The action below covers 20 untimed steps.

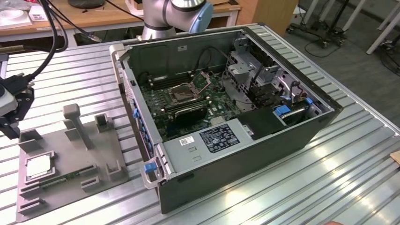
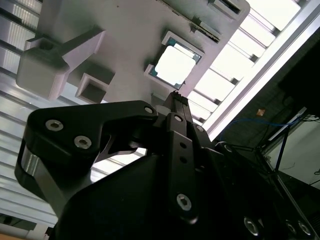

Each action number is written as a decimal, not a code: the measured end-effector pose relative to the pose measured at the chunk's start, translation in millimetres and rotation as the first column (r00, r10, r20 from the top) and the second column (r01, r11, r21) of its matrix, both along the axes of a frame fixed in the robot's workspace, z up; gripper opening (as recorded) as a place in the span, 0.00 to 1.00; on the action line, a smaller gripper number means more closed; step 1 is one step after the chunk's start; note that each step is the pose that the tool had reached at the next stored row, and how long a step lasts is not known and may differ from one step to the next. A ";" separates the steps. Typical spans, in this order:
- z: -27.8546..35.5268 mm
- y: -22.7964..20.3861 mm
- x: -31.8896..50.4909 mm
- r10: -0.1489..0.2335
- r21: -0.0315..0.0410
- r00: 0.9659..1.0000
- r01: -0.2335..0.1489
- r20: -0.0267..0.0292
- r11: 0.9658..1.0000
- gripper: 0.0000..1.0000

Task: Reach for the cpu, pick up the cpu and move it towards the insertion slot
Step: 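Reach for the cpu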

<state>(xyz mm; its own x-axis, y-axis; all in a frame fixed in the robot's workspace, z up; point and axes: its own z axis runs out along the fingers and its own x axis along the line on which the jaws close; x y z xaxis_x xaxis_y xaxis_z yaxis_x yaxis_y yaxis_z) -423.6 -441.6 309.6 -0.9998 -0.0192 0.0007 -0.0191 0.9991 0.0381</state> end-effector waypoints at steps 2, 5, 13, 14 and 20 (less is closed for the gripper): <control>-0.6 0.0 0.0 0.000 0.000 1.000 0.000 0.000 1.000 0.11; -0.8 0.0 -0.2 0.000 0.000 1.000 0.000 0.000 1.000 0.11; -3.3 0.0 -0.6 0.000 0.000 1.000 0.000 0.000 1.000 0.11; -3.6 0.0 -0.6 0.000 0.000 1.000 0.000 0.000 1.000 0.11; -4.8 0.0 -0.6 0.000 0.000 1.000 0.000 0.000 1.000 0.11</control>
